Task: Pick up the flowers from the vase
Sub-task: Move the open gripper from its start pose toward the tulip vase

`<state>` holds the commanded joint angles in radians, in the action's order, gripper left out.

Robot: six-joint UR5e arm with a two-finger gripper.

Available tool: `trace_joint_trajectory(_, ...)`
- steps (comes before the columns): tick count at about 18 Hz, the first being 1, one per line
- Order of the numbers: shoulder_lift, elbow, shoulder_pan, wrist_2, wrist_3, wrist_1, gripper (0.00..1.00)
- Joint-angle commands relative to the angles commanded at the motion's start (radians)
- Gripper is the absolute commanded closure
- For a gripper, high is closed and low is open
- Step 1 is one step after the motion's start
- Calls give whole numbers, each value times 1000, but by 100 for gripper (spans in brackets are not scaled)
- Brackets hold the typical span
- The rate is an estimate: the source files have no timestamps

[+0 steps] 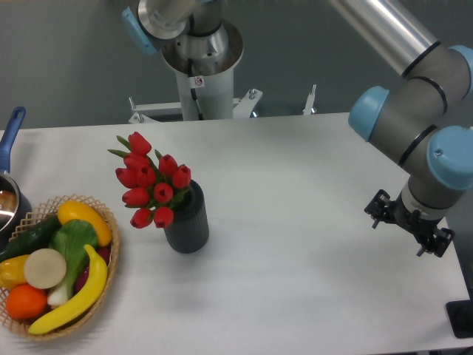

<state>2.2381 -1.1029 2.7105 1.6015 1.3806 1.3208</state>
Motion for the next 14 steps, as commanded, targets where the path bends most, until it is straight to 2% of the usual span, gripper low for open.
trace_joint_trajectory(3,-5,-11,-3,-3,8,3,0)
trace_joint_trajectory(5,-12,-23,-12,-9,53,-24,0)
trace_joint_trajectory(6,-15,-31,-17,-14,60,-56,0)
trace_joint_trajectory(9,-47,-103,-14,-23,75,-87,0)
trace_joint_trajectory(12,-93,-197,-15,-28,77,-95,0)
trace_joint_trajectory(13,-109,-234,-15,-32,75,-122,0)
trace_joint_trajectory(14,-124,-267,-11,-61,74,-174,0)
